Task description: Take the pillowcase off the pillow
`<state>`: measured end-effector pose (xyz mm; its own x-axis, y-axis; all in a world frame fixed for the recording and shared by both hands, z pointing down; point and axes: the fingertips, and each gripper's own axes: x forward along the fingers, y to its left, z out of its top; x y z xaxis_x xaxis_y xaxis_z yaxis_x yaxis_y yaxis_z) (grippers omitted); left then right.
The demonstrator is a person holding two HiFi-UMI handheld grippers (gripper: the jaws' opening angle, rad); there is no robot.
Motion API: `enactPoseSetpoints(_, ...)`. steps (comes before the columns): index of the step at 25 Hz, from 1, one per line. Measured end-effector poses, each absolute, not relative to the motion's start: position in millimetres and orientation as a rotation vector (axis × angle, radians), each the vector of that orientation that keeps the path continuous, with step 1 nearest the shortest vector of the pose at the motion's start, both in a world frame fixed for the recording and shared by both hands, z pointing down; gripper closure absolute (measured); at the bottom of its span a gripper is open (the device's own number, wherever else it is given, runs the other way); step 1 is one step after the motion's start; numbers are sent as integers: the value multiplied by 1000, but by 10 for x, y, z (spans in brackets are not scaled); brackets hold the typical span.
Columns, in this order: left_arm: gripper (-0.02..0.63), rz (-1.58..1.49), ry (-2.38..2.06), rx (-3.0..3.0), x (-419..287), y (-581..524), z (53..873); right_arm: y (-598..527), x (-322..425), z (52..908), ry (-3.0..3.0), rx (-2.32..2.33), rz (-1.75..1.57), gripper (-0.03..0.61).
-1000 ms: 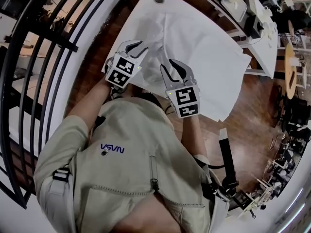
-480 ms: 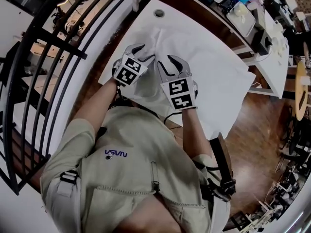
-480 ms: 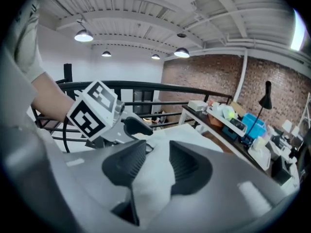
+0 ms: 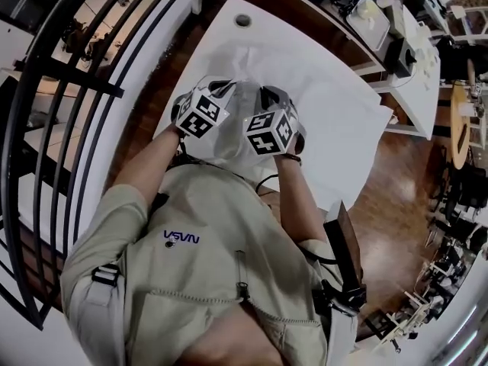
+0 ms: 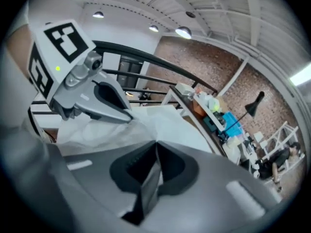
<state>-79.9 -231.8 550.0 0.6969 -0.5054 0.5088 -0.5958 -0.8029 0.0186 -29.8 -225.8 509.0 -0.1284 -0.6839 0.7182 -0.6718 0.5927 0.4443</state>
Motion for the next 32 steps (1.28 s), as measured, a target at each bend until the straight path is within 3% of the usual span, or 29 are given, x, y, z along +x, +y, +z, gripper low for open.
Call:
enactPoseSetpoints(7, 601, 730, -982, 2663, -1078, -2542, 5611, -2349, 744, 4547, -1656, 1473, 18, 574)
enactPoseSetpoints(13, 600, 800, -1008, 2590, -1086, -2682, 5880, -2228, 1159, 4998, -1547, 1466, 133, 574)
enactPoseSetpoints(18, 600, 806, -989, 2580, -1006, -2686, 5966, -2224, 1020, 5099, -1580, 1345, 209, 566)
enactPoseSetpoints(22, 598, 773, -987, 2599, -960, -2670, 5895, -2332, 662, 4722, -1734, 1305, 225, 419)
enactPoseSetpoints(27, 594, 713, -1001, 2595, -970, -2599, 5770, -2491, -368, 4380, -2006, 1108, 83, 416)
enactPoseSetpoints(32, 595, 740, -1007, 2594, -994, -2620, 5802, -2372, -969, 5020, -1921, 739, 28, 416)
